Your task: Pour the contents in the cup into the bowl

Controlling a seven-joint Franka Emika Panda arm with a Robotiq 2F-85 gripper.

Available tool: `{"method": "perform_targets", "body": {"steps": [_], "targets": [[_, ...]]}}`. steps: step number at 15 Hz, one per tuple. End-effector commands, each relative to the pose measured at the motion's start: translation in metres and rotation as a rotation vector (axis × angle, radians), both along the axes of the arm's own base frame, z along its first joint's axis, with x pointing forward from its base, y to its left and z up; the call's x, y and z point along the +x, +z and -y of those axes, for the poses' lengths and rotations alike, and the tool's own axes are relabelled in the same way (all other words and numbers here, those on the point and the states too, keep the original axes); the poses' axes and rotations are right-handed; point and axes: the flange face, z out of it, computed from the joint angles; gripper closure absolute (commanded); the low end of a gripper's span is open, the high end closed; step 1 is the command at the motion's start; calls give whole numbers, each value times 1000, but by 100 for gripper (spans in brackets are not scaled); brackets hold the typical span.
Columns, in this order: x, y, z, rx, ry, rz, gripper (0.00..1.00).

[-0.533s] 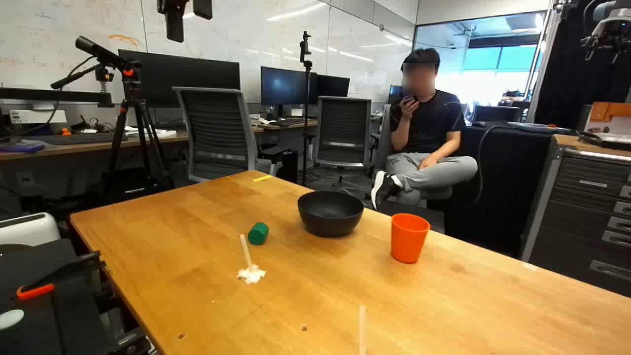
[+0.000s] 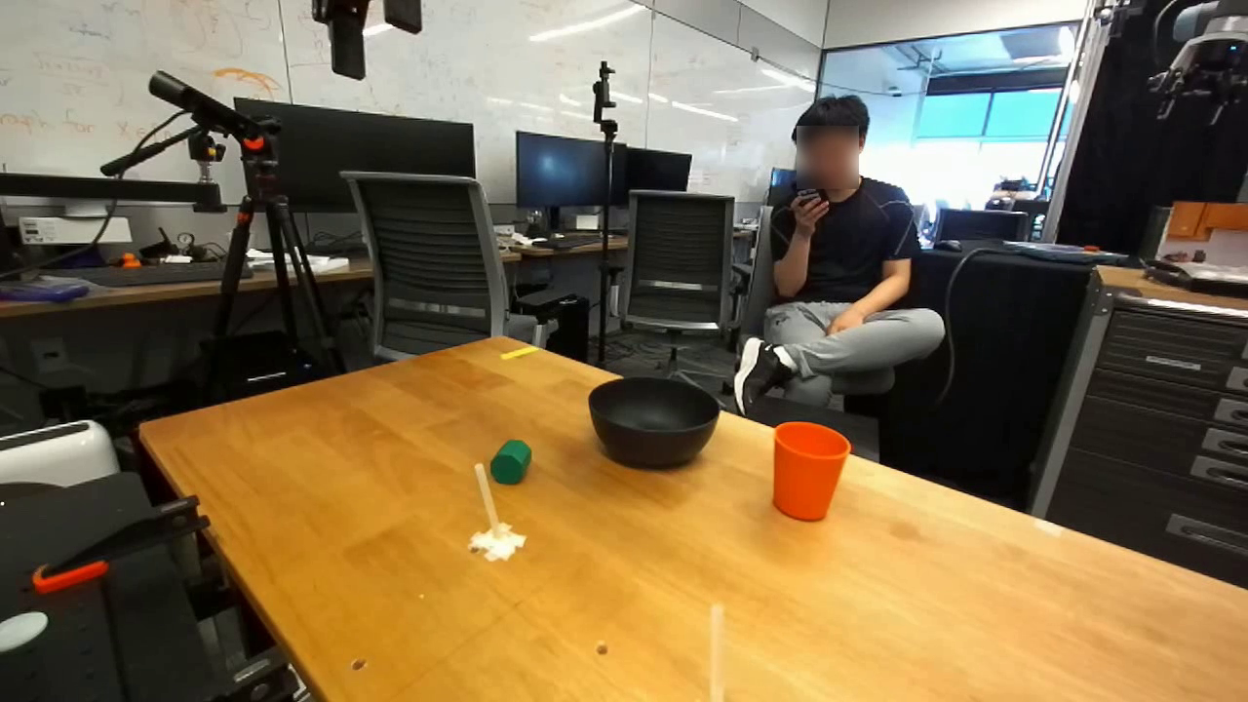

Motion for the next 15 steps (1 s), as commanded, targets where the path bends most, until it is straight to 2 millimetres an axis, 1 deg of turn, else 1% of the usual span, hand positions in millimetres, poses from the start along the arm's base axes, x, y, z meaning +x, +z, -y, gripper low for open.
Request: {"method": "perform_targets", "body": {"steps": [1,4,7,10,15], "targets": [[0,1,0,0,0,-1,0],[0,1,0,0,0,-1,0],[9,6,7,14,-25,10,0],[24,21,27,47,-96,44,0],[62,48,75,120,-218,144,0]]}}
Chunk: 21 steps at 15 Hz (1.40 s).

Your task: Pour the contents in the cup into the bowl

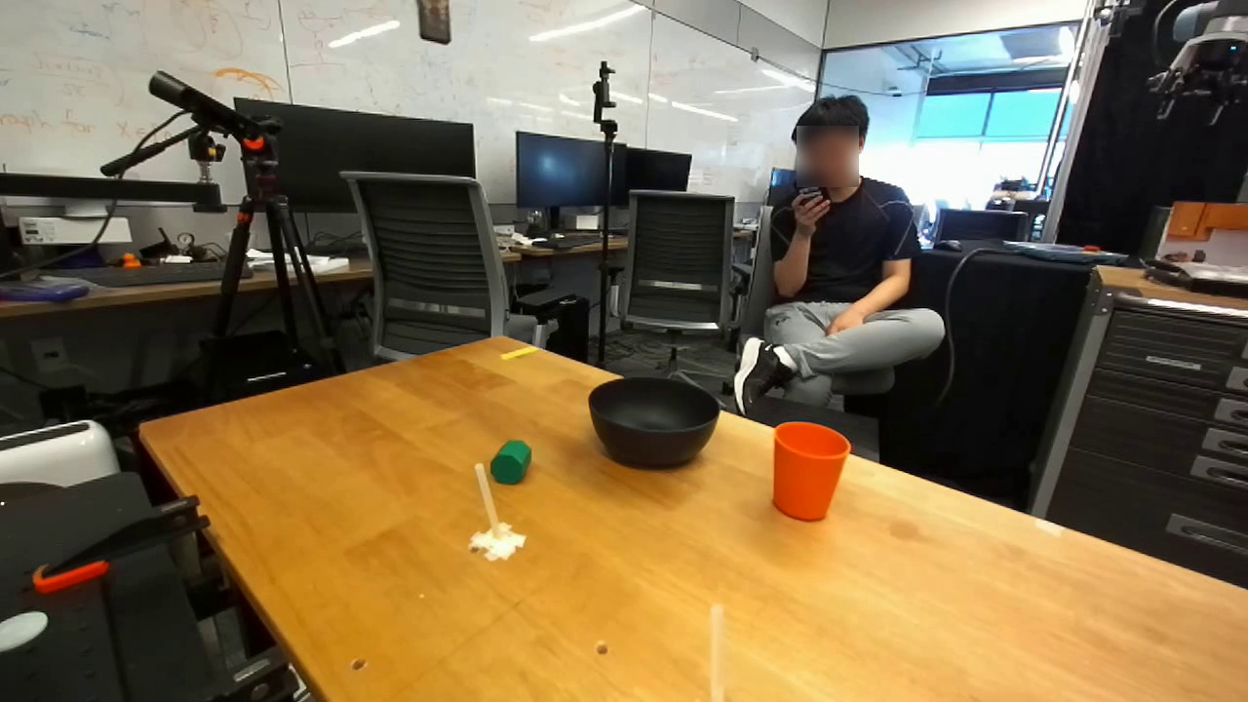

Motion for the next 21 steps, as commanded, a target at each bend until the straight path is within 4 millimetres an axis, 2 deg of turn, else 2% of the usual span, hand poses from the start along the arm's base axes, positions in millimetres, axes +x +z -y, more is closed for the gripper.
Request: {"method": "perform_targets", "body": {"steps": [1,6,9,14,16,18,19,21], "targets": [[39,22,33,64,-80,69,0],[87,20,66,90,-126,104,0],[118,8,84,85,-171,103,0],[164,-14,127,136,-285,106,0],[177,-25,140,161,-309,81,0],[183,-29,144,176,-318,55,0],[170,-38,141,151,-306,68,0],[178,-42,144,156,-311,56,0]]}}
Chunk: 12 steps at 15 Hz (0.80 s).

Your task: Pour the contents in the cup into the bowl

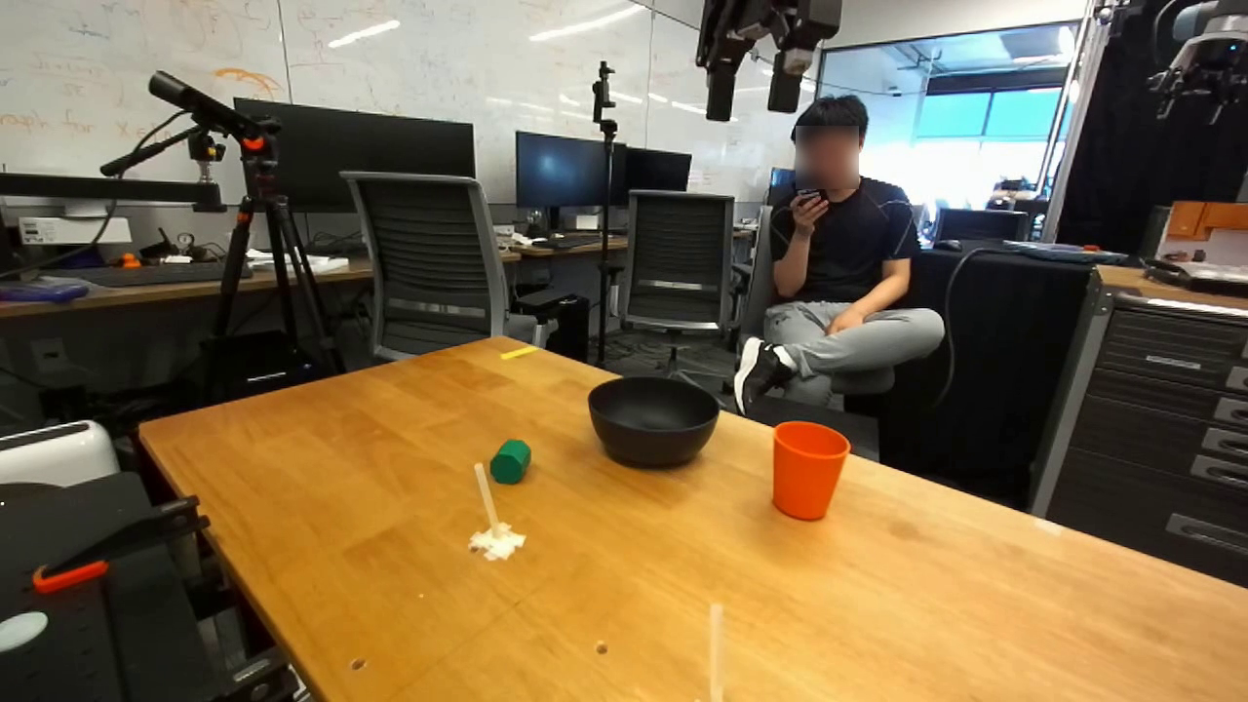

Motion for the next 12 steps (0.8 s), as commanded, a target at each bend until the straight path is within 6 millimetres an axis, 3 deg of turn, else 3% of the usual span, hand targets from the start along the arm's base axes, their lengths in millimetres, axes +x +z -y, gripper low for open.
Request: {"method": "perform_targets", "body": {"steps": [1,8,12], "targets": [[2,1,0,0,0,-2,0],[3,5,1,8,-11,19,0],[21,1,14,59,-84,66,0]]}}
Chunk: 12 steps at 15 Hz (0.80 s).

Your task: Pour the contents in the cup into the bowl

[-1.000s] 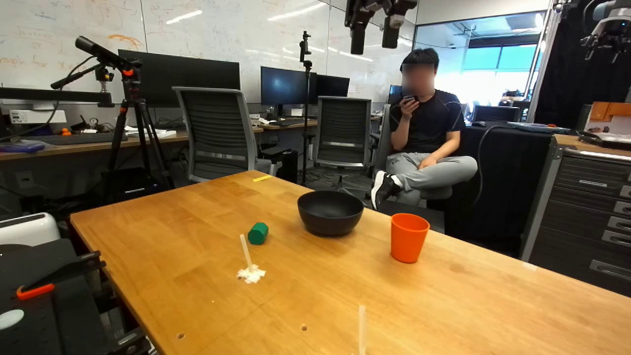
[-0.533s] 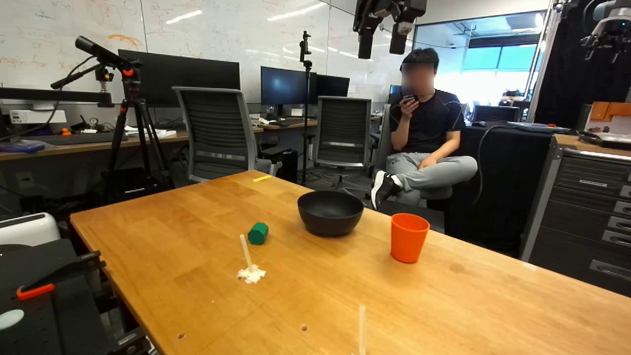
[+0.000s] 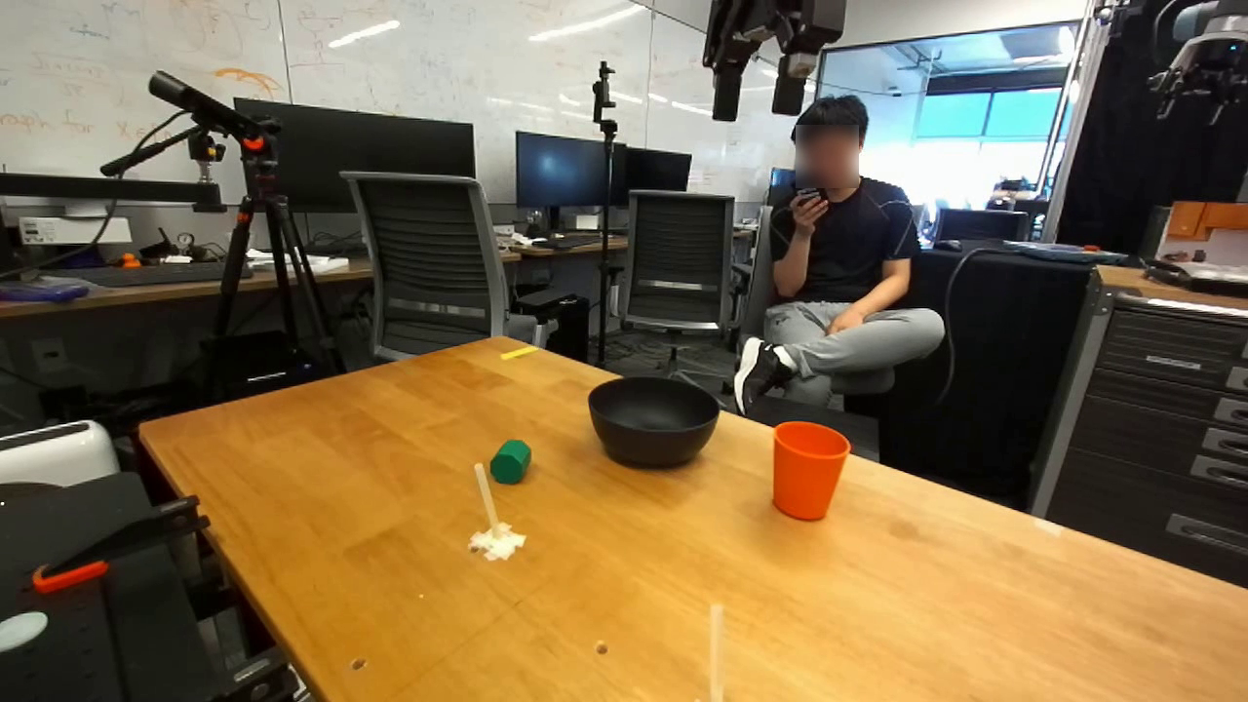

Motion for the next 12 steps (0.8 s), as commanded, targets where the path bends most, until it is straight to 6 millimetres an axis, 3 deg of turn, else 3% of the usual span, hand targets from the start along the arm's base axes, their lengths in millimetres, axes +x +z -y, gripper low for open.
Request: {"method": "perform_targets", "body": {"steps": [1,5,12], "targets": [[19,-2,16,57,-83,60,0],[43,-27,37,78,-157,86,0],[77,-96,71,41,-285,-13,0]]}}
